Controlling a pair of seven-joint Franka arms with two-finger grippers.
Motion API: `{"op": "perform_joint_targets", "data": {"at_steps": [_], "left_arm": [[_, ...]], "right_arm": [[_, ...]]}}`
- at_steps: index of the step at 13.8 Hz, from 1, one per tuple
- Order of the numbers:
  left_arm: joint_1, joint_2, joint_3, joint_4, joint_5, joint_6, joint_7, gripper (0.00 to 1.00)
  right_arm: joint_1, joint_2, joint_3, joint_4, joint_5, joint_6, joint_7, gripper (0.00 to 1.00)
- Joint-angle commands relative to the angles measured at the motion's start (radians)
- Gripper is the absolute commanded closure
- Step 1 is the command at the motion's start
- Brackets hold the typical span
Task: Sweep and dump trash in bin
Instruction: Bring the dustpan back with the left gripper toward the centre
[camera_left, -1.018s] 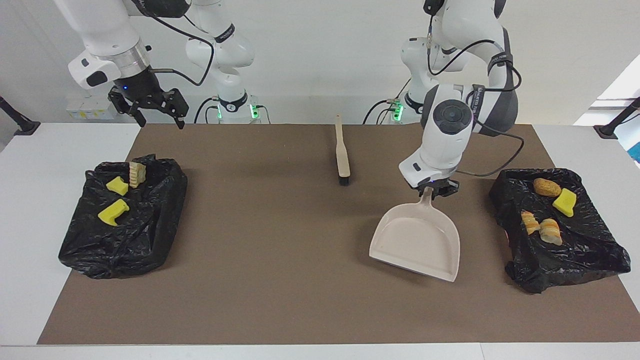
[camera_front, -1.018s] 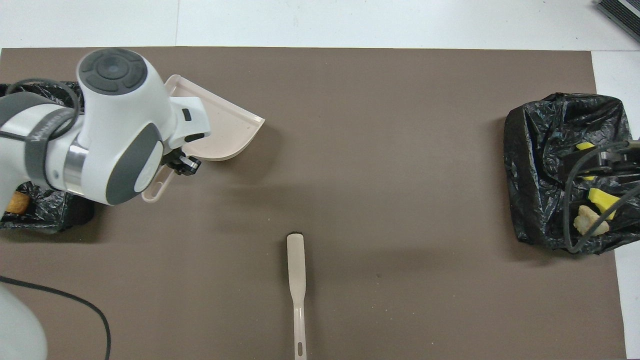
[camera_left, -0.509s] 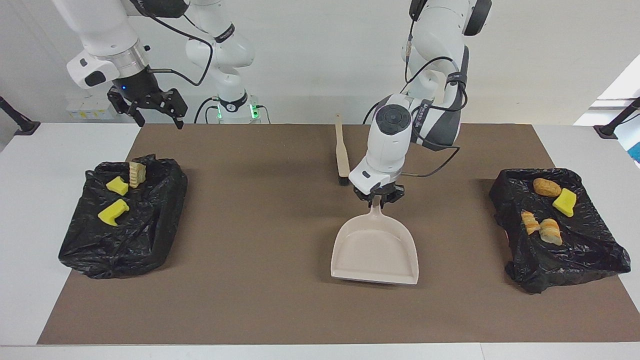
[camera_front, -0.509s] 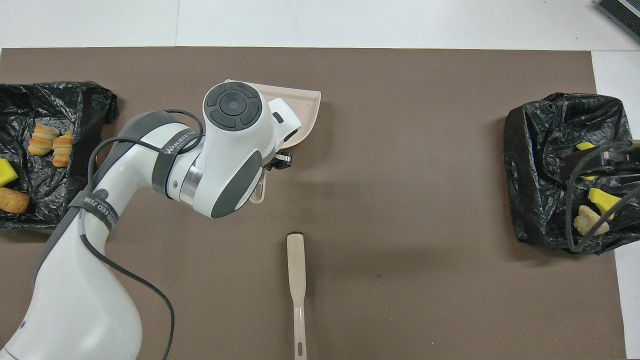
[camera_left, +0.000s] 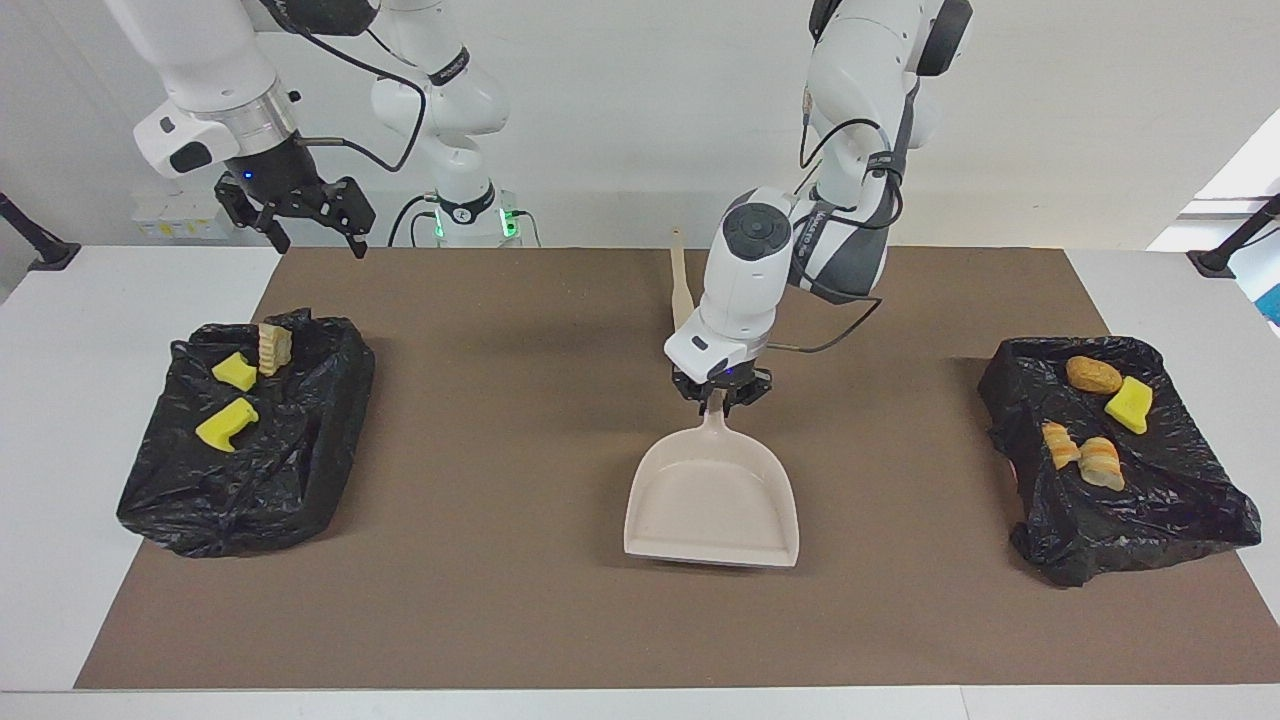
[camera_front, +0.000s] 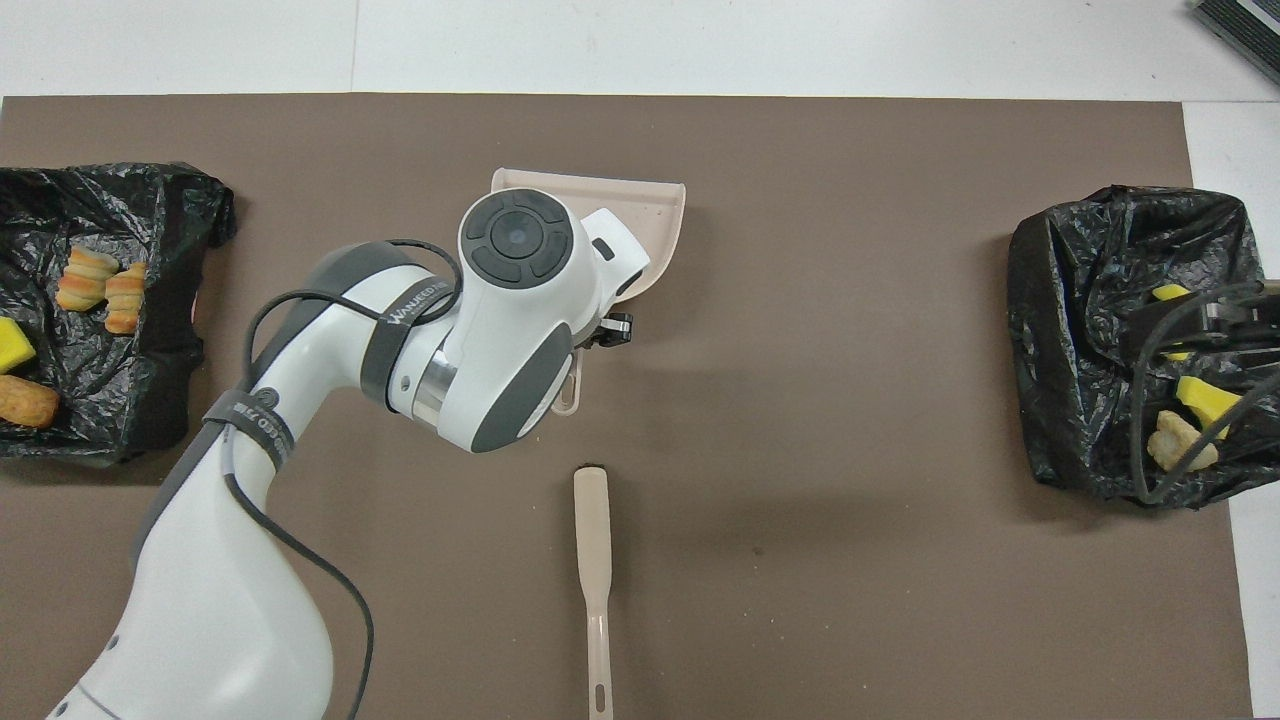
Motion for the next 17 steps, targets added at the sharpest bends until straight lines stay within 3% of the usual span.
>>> {"op": "perform_joint_targets", "data": {"at_steps": [1,3,5,8,10,14,17], "left_arm": [[-0.022,0.028,0.019,0.018,-0.004,0.015,-0.011,0.91],[-0.02,0.023,0.019,0.009,-0.004,0.0,-0.011,0.67],[-0.019,0.022,0.019,0.008,-0.002,-0.017,-0.011,0.56],[-0.019,0.017,0.025,0.009,-0.001,-0.046,-0.017,0.28],[-0.008,-0.002,0.027,0.011,0.002,-0.04,-0.016,0.0],[0.053,-0.11,0.03,-0.011,0.006,-0.092,0.016,0.0],[0.128,-0.221,0.032,-0.038,0.006,-0.173,0.181,0.0]], "right_arm": [[-0.008,-0.021,0.002,-0.028,0.018,0.016,-0.002,0.0],[-0.009,-0.023,0.002,-0.028,0.018,0.016,-0.002,0.0],[-0.009,-0.021,0.002,-0.028,0.018,0.018,-0.002,0.0],[-0.009,-0.021,0.002,-0.028,0.018,0.018,-0.002,0.0],[-0.008,-0.021,0.002,-0.028,0.018,0.018,-0.004,0.0],[-0.008,-0.023,0.002,-0.028,0.018,0.018,-0.002,0.0],[-0.009,-0.023,0.002,-0.028,0.018,0.016,-0.002,0.0]]}}
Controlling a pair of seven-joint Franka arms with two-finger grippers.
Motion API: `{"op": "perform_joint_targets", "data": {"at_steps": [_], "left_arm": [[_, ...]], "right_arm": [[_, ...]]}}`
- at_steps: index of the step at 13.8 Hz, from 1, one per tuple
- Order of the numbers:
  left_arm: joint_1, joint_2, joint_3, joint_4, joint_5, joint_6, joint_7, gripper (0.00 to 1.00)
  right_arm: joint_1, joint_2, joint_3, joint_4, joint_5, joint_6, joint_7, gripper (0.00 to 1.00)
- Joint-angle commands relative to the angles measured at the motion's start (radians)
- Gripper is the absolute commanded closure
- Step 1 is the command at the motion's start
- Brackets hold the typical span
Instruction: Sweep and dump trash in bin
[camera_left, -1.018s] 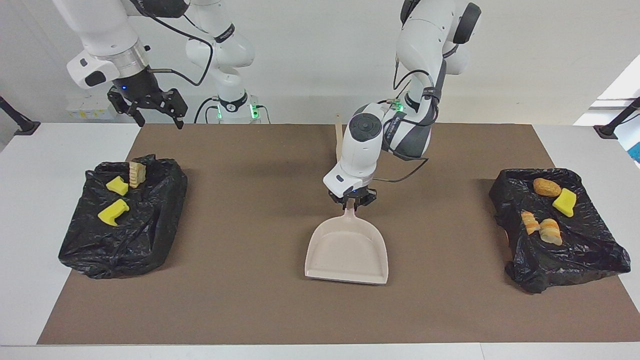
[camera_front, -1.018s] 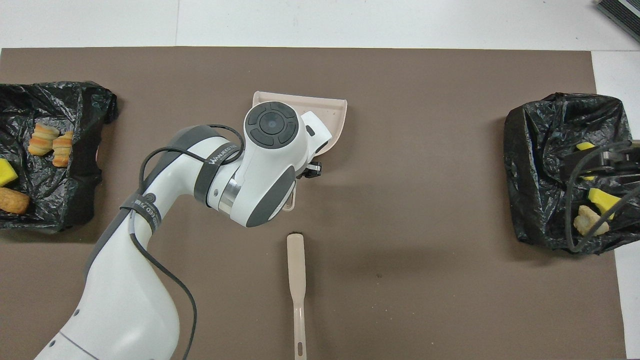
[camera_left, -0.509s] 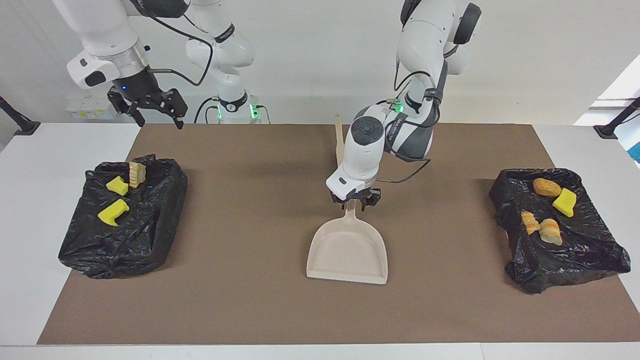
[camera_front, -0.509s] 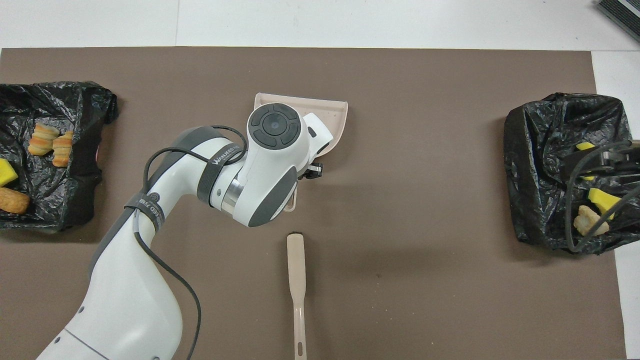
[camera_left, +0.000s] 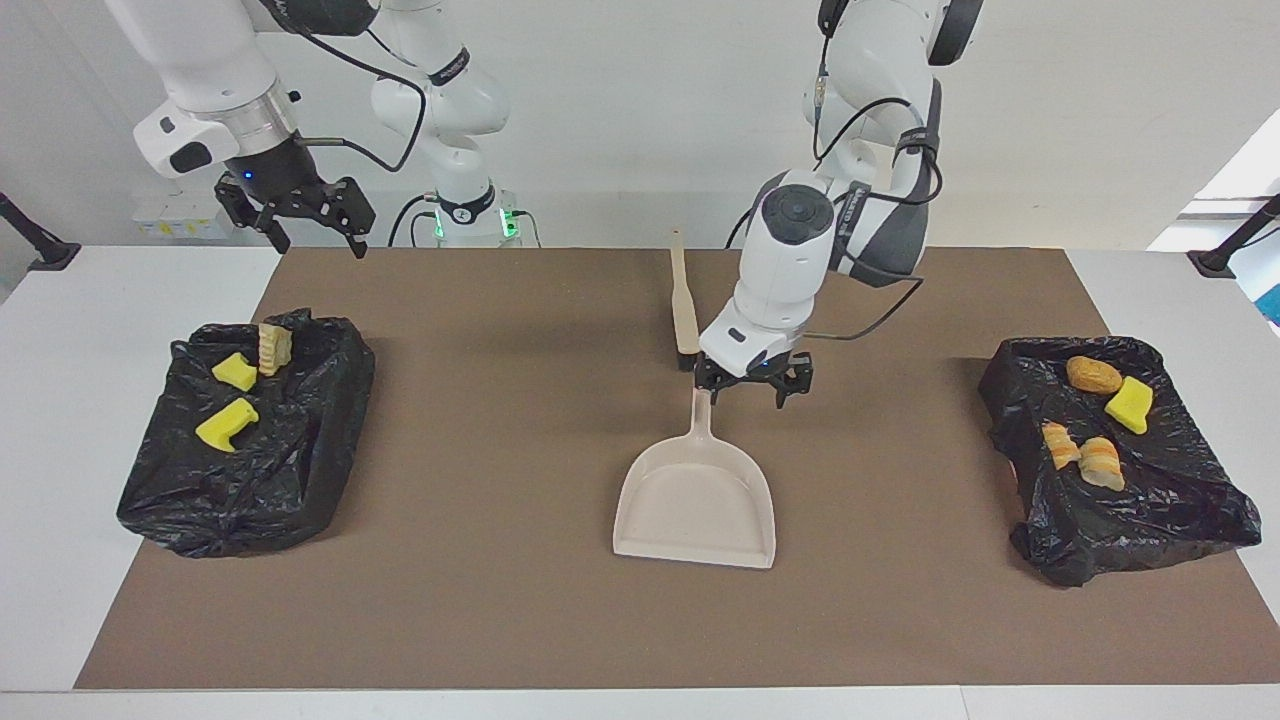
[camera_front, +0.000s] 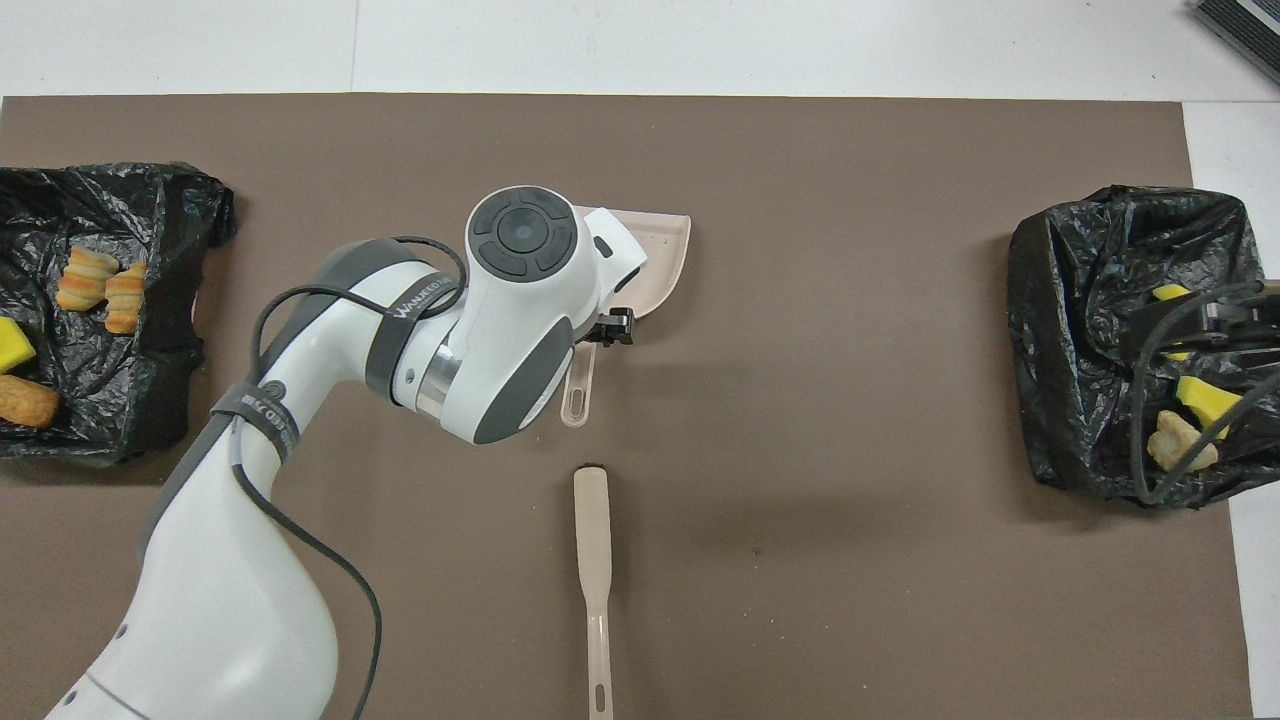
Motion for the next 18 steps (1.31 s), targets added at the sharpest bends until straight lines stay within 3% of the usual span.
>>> {"op": "perform_joint_targets", "data": {"at_steps": [1,4,9,15,18], "left_arm": [[0.086,-0.154,-0.005,-0.068,0.004,-0.082,0.156,0.0],[0.181,-0.262,-0.005,-0.07,0.004,-0.202,0.258,0.0],[0.279,-0.36,0.001,-0.031,0.002,-0.293,0.318,0.0],[0.318,-0.339,0.029,0.056,-0.004,-0.437,0.423,0.0],[0.318,-0.34,0.029,0.072,-0.013,-0.436,0.439,0.0]], "right_arm": [[-0.009,-0.023,0.002,-0.028,0.018,0.016,-0.002,0.0],[-0.008,-0.023,0.002,-0.028,0.018,0.016,-0.002,0.0],[-0.008,-0.023,0.002,-0.028,0.018,0.016,-0.002,0.0],[-0.008,-0.021,0.002,-0.028,0.018,0.016,-0.002,0.0],[-0.008,-0.021,0.002,-0.028,0.018,0.016,-0.002,0.0]]}}
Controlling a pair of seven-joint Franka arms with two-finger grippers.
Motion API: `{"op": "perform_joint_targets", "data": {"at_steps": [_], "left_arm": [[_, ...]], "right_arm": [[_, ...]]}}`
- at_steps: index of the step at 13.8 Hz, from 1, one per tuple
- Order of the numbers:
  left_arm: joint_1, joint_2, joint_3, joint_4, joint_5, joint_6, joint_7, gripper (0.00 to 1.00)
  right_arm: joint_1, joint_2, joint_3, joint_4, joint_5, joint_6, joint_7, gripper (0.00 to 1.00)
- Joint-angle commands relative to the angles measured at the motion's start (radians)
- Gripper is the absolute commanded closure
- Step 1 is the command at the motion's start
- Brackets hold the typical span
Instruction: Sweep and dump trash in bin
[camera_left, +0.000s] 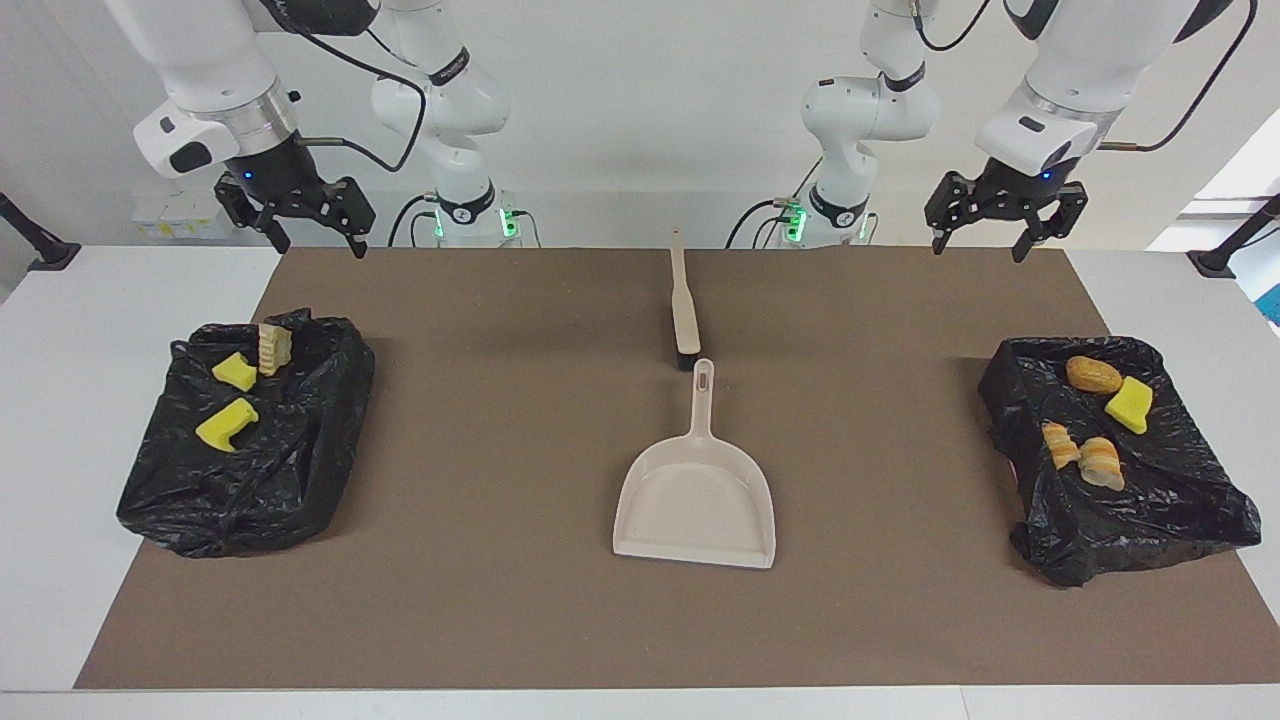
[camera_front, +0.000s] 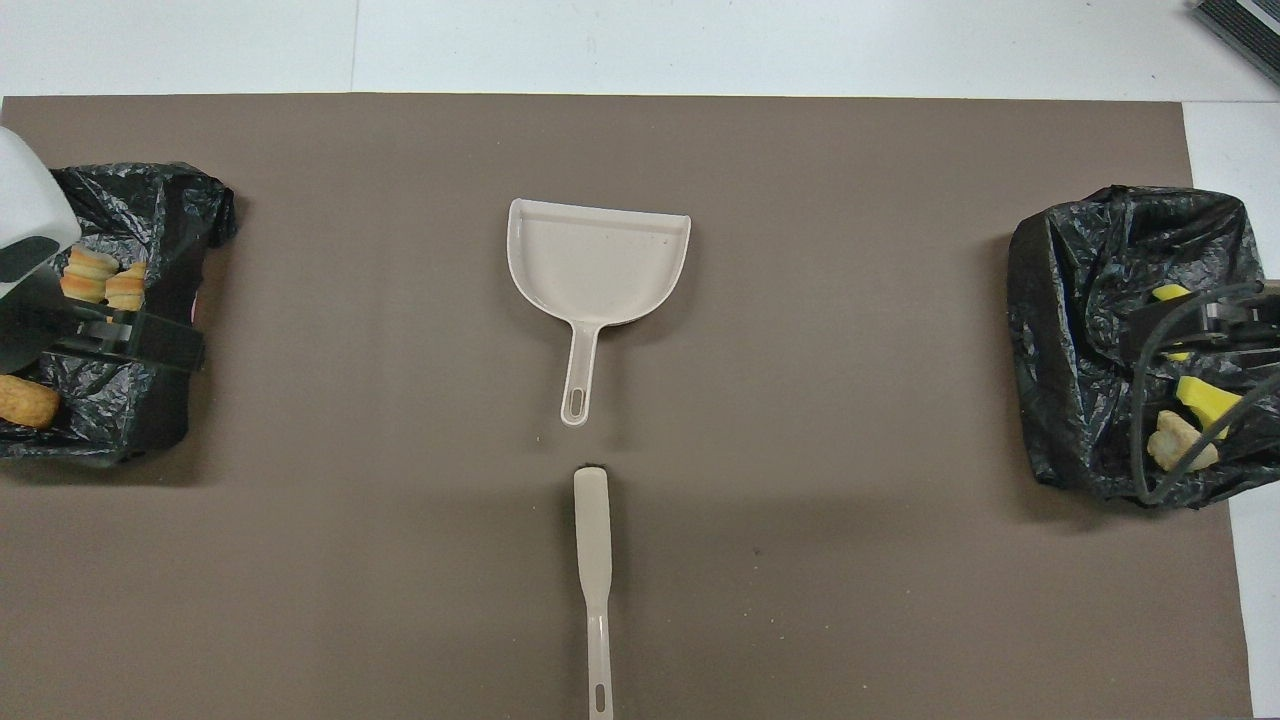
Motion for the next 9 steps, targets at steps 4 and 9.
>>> {"op": "perform_joint_targets", "data": {"at_steps": [4,9], "left_arm": [[0.026,0.003,0.001,0.023,-0.01,-0.035,0.019,0.0],[0.028,-0.004,0.003,0.017,-0.01,-0.035,0.021,0.0]], "right_arm": [[-0.008,-0.023,0.002,-0.028,0.018,0.016,-0.002,0.0],[-0.008,-0.021,0.002,-0.028,0.018,0.016,-0.002,0.0]]}}
